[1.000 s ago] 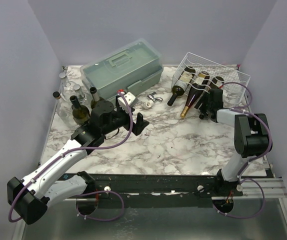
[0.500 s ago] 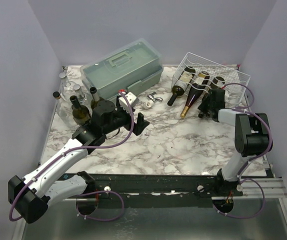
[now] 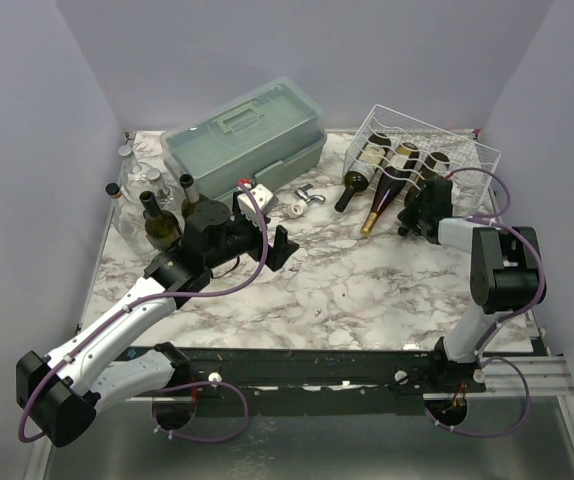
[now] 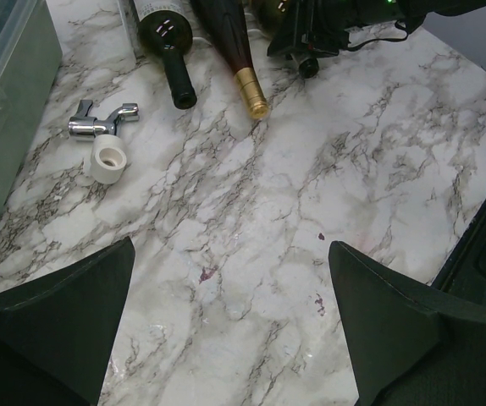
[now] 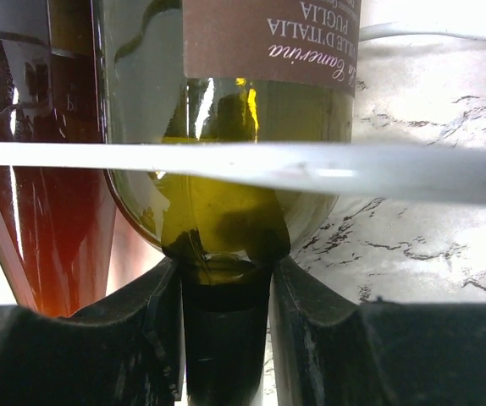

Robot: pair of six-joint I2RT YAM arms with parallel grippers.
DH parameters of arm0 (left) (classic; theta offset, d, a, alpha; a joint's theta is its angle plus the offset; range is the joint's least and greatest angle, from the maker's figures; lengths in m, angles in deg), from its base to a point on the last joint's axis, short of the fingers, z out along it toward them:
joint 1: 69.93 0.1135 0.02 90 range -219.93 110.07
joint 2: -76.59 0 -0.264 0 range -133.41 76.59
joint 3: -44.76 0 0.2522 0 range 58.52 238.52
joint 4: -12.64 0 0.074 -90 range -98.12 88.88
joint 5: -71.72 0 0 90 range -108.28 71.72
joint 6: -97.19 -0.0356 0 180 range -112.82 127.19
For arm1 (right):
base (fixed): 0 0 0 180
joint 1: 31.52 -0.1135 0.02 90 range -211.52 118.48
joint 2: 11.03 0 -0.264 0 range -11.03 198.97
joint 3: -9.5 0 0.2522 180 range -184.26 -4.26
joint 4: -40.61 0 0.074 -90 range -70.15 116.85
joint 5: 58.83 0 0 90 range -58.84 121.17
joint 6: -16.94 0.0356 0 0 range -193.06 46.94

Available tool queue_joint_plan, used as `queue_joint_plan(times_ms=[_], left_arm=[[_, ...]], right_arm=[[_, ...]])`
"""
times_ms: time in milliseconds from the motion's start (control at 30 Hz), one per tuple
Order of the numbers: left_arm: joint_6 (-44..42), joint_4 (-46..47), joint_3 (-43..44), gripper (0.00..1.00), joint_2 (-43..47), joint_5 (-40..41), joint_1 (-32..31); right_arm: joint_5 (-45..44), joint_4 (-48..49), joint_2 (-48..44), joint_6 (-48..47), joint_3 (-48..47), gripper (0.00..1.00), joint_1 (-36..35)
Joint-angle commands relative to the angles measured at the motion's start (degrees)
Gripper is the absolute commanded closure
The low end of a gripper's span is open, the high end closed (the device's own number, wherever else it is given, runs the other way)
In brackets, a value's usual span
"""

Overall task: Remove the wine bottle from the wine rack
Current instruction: Pick up the wine bottle from the wine rack.

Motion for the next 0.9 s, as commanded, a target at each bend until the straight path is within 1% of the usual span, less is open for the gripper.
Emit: queue_joint_plan(times_ms=[0,133,467,867], left_arm=[[-0.8,0.0,-0.3,0.01,-0.1,0.6,-0.2],[-0.9,0.0,-0.3,0.01,0.2,0.9,-0.2],[-1.1,-0.2,-0.4,0.01,0.3,1.3,-0.2],[-1.3,-0.3,-0.4,0.01,0.8,1.5,-0.2]], right_arm=[[2.6,-0.6,-1.9,1.0,2.0,1.0,1.0],[4.6,0.6,-4.9,1.8,3.2,1.0,2.9],[8.8,3.2,-10.4,1.4,6.3,1.0,3.2],[10.8,0.3,-14.3,-0.6,7.6,1.0,3.2]])
